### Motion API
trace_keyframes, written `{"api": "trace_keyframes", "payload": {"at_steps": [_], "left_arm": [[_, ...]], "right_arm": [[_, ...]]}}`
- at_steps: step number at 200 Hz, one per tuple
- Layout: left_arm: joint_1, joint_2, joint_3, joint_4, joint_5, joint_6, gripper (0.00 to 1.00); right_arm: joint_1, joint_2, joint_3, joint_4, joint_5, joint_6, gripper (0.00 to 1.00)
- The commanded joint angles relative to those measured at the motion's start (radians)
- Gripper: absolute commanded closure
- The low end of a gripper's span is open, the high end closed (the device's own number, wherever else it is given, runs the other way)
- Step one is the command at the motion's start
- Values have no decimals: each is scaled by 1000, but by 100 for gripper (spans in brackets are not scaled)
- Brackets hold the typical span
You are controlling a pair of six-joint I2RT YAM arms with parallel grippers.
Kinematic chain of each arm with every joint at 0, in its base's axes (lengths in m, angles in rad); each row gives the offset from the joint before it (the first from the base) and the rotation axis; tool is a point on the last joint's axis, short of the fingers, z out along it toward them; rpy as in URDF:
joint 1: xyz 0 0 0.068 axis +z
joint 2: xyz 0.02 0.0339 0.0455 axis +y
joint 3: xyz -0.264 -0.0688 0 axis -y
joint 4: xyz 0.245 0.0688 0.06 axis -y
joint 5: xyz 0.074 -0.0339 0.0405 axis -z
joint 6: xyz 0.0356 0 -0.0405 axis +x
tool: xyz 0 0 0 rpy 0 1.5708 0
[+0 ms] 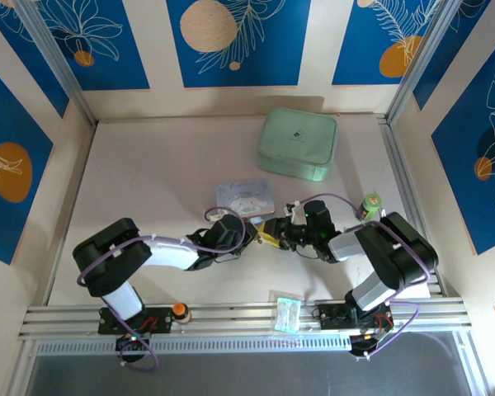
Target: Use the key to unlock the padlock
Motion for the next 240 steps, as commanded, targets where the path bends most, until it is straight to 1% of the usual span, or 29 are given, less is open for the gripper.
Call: {"api": "trace_keyframes", "payload": {"at_steps": [1, 12, 31, 59, 71, 83, 84, 85, 87, 88, 90, 96, 103, 116, 121, 123, 124, 125, 131, 134, 150, 165, 186, 207, 240], "left_arm": [[-7, -8, 21, -51, 73, 27, 100], [-7, -5, 22, -52, 74, 25, 100], [-7, -20, 27, -84, 56, 38, 100], [4, -51, 35, -133, 39, 64, 100], [10, -53, 35, -134, 45, 70, 100], [17, -55, 35, -136, 53, 78, 100], [18, -55, 35, -137, 54, 78, 100], [18, -55, 35, -138, 55, 80, 100], [18, -56, 35, -140, 56, 82, 100], [19, -56, 36, -142, 56, 83, 100], [20, -57, 36, -144, 58, 85, 100], [20, -60, 39, -158, 57, 92, 100], [22, -68, 43, -178, 51, 102, 100], [24, -82, 54, -218, 47, 120, 100], [25, -86, 56, -228, 48, 124, 100], [26, -88, 56, -230, 48, 126, 100], [26, -88, 56, -230, 48, 126, 100], [26, -89, 56, -230, 48, 128, 100], [25, -91, 56, -233, 49, 131, 100], [24, -91, 56, -237, 49, 132, 100], [26, -91, 57, -246, 51, 131, 100], [26, -87, 58, -239, 61, 122, 100], [26, -87, 57, -231, 63, 115, 100], [25, -94, 60, -237, 58, 114, 100], [26, -104, 65, -251, 60, 116, 100]], "right_arm": [[20, -67, 49, -276, 93, -176, 49], [34, -101, 76, -390, 141, -239, 47], [52, -170, 101, -541, 244, -323, 40], [69, -271, 118, -658, 353, -437, 38], [102, -313, 129, -701, 440, -526, 38], [160, -357, 136, -724, 567, -615, 37], [165, -359, 136, -723, 576, -626, 36], [170, -364, 135, -721, 583, -636, 29], [180, -371, 133, -716, 593, -661, 9], [183, -373, 133, -714, 599, -674, 4], [194, -380, 131, -708, 608, -700, 0], [221, -398, 125, -696, 631, -768, 1], [242, -415, 119, -692, 658, -807, 1], [246, -440, 122, -699, 599, -877, 0], [251, -446, 117, -693, 590, -893, 5], [255, -448, 114, -686, 589, -896, 9], [257, -448, 112, -686, 588, -899, 12], [259, -449, 111, -678, 589, -902, 12], [271, -450, 98, -652, 586, -920, 25], [277, -448, 94, -642, 586, -927, 28], [322, -433, 84, -615, 622, -954, 37], [366, -413, 94, -620, 662, -980, 39], [401, -363, 123, -633, 678, -974, 57], [435, -313, 133, -608, 707, -959, 61], [476, -237, 142, -537, 737, -944, 62]]}}
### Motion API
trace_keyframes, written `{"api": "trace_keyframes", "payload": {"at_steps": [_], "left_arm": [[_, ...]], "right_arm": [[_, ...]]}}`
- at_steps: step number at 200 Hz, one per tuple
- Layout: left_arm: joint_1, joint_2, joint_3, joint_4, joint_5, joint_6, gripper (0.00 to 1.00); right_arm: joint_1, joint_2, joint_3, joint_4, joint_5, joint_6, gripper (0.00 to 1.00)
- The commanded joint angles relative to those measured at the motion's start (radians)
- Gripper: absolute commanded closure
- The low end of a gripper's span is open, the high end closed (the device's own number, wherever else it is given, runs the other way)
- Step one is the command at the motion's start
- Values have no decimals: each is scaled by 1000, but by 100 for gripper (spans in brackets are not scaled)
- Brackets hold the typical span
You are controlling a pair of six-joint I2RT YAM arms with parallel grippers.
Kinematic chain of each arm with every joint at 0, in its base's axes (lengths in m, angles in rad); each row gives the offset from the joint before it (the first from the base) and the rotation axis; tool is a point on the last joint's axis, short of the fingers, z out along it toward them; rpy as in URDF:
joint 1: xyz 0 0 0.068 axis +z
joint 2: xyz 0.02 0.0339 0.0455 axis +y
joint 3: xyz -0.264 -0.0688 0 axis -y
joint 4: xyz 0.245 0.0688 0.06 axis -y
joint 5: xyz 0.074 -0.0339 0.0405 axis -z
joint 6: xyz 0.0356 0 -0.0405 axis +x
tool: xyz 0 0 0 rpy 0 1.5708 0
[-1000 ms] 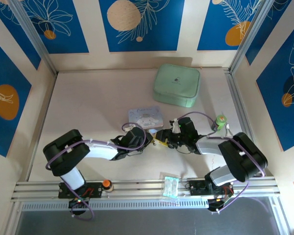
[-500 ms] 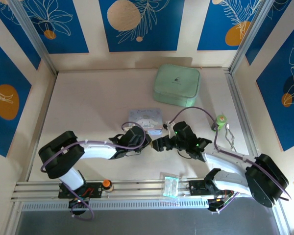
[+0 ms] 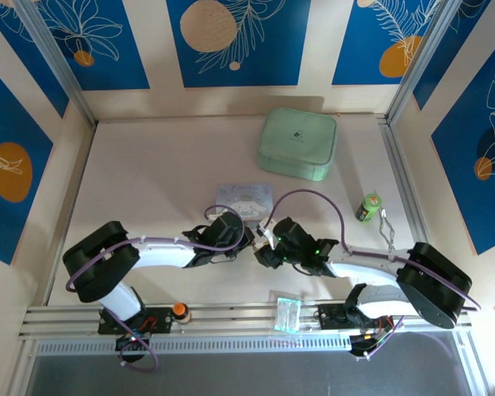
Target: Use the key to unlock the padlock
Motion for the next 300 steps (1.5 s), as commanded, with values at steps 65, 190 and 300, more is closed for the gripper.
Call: {"api": "trace_keyframes", "payload": {"at_steps": [65, 190, 300], "left_arm": [[7, -38, 33, -22, 17, 17, 100], [6, -44, -11, 16, 38, 13, 100], [7, -55, -35, 1, 36, 1, 100]], "right_arm": [[80, 95, 54, 109, 142, -5, 67], [-143, 130, 19, 171, -254, 90, 86], [-245, 90, -14, 139, -281, 130, 71]]}}
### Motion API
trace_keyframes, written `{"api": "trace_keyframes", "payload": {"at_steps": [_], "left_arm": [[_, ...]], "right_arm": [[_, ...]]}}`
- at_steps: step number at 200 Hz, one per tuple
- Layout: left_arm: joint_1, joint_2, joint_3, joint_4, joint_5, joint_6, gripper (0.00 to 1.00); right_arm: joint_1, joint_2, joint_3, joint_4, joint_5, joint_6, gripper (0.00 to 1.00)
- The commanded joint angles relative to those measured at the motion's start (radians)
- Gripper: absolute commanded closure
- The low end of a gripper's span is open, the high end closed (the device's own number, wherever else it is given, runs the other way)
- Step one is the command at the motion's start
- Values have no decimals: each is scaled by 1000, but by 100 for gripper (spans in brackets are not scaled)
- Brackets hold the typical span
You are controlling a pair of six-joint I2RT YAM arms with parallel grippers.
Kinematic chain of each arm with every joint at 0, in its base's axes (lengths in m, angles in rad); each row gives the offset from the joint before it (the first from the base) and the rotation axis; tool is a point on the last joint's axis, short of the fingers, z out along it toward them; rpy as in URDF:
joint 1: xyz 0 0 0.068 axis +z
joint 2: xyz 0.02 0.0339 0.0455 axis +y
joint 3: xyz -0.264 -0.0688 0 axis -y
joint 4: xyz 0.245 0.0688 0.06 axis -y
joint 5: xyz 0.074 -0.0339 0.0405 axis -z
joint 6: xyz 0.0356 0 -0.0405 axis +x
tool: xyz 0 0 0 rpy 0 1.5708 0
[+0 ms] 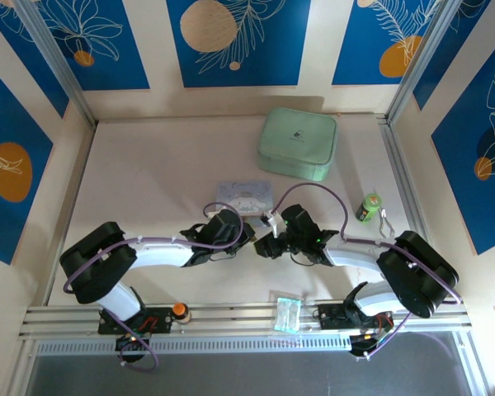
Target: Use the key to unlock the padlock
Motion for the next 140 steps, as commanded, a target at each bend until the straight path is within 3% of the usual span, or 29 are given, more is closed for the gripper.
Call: {"api": "trace_keyframes", "payload": {"at_steps": [1, 84, 140], "left_arm": [[-2, -39, -27, -44, 20, 11, 100], [-1, -59, -34, -64, 1, 11, 100], [-1, -40, -36, -52, 4, 5, 100]], "right_arm": [[-37, -15, -19, -7, 70, 21, 71], [-72, -39, -41, -1, 44, 49, 69], [-72, -79, -49, -8, 38, 76, 60]]}}
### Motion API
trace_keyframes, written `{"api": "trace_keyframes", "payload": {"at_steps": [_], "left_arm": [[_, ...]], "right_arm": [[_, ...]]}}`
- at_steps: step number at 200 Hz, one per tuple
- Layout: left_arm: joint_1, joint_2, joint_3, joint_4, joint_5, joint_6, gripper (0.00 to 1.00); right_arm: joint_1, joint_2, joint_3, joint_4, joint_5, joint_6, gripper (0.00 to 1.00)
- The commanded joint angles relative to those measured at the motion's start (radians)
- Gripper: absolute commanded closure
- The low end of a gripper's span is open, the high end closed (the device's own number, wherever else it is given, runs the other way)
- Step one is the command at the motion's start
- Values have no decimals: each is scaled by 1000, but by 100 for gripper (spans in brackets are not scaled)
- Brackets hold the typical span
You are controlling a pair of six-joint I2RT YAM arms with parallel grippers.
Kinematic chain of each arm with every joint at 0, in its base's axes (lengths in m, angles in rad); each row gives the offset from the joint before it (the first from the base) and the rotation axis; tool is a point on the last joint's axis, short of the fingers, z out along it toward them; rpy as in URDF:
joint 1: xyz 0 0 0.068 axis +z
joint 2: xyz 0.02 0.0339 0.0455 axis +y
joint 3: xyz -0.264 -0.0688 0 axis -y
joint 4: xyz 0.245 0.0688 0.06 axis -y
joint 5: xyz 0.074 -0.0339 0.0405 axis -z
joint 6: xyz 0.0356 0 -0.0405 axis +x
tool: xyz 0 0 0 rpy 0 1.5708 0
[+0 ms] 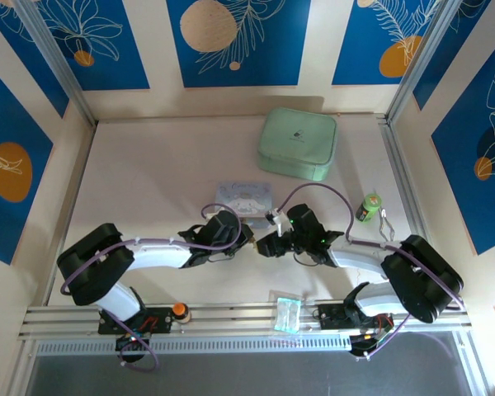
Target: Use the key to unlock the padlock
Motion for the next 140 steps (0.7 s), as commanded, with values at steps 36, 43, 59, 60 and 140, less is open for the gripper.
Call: {"api": "trace_keyframes", "payload": {"at_steps": [36, 43, 59, 60, 140], "left_arm": [[-2, -18, -22, -73, -10, 36, 100], [-1, -15, -23, -77, -12, 42, 100], [-1, -8, -16, -107, -19, 72, 100], [-1, -8, -14, -110, -20, 73, 100], [0, 14, 50, -368, -102, 297, 97]], "right_arm": [[-20, -72, 1, -55, 90, 38, 48], [-15, -86, 12, -74, 110, 50, 43], [-12, -111, 50, -139, 180, 97, 29], [-13, -112, 53, -144, 187, 100, 28], [-34, -26, 286, -338, 330, 165, 22]]}}
